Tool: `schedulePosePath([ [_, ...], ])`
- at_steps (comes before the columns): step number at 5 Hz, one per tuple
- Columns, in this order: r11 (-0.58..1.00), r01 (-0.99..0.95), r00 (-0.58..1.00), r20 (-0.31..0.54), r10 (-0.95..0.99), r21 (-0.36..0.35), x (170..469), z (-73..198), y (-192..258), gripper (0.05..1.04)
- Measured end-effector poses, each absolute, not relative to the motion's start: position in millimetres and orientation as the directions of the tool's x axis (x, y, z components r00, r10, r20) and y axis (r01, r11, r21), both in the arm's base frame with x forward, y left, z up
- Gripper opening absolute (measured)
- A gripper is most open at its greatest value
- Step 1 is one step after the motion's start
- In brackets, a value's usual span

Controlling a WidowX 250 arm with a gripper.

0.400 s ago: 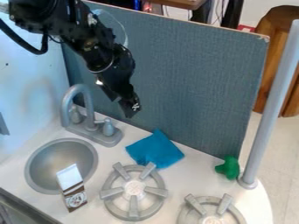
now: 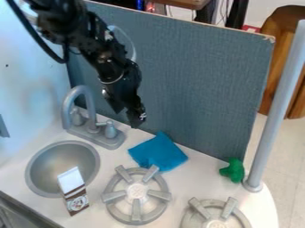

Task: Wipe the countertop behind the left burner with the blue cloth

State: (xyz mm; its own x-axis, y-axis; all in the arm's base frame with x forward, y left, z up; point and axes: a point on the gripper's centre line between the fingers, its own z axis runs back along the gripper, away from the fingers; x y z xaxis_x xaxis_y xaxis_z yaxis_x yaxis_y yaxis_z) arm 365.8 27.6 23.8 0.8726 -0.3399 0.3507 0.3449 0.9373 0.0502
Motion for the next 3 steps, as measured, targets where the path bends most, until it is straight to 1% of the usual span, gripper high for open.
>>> schedulePosePath([
  [1, 0.971, 0.235, 0.920, 0.311, -0.237, 0.043, 410, -16, 24, 1.009],
  [2, 0.977, 0.204, 0.930, 0.301, -0.213, 0.063, 429, -34, 19, 1.009],
  [3, 0.985, 0.142, 0.946, 0.282, -0.164, 0.095, 438, -55, 19, 1.009],
])
